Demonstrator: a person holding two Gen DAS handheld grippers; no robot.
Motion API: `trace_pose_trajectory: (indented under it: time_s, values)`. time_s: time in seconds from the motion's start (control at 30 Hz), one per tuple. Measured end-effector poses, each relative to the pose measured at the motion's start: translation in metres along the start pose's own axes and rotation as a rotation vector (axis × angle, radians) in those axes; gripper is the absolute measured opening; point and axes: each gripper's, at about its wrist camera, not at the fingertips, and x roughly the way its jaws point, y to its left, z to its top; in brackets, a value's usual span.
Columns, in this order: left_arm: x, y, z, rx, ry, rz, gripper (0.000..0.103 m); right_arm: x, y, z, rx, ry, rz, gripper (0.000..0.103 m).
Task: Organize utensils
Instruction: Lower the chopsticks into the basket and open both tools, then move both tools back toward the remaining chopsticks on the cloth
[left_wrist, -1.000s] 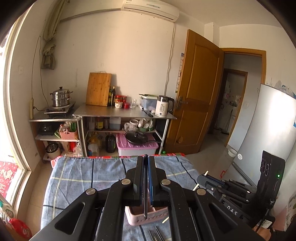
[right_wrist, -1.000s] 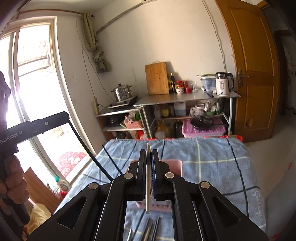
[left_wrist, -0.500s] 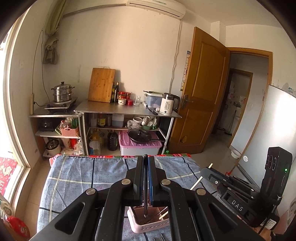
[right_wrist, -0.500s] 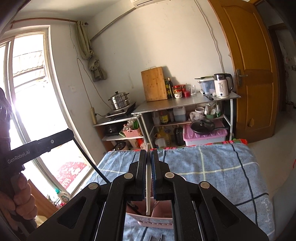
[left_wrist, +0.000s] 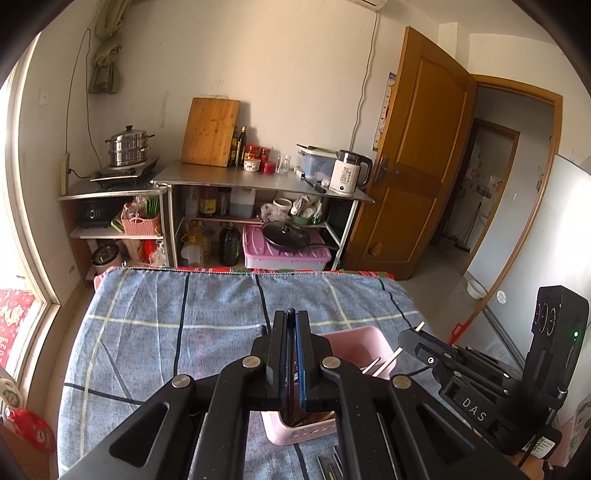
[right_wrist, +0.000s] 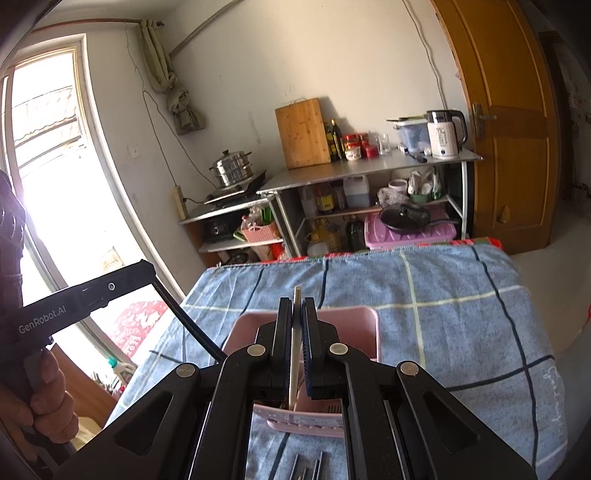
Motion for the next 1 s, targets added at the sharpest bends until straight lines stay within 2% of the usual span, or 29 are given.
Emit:
trace_pose_trajectory:
  time_s: [0.23,0.33,0.57,0.77,1.0]
  values:
    - [0.002,0.003,-0.012,0.011,0.005,0.013,0.004,0.008,-0.004,-0.013,0.0,0.055,0.009,0.006]
    - [-0.005,0.002,-0.012,0.02,-0.009,0.022,0.006,0.003,-0.005,-0.014,-0.011,0.048,0.0,0.014]
    - [-0.032,0.004,-0.023,0.023,-0.054,0.034,0.011,-0.019,-0.008,-0.016,-0.019,0.03,-0.008,0.015]
    - [-0.057,0.004,-0.052,0.004,-0.075,0.034,0.011,-0.048,-0.008,-0.034,-0.037,0.011,-0.012,0.016]
    - [-0.08,-0.002,-0.106,-0.011,-0.063,0.025,0.011,-0.082,-0.005,-0.065,-0.059,0.003,-0.019,0.018]
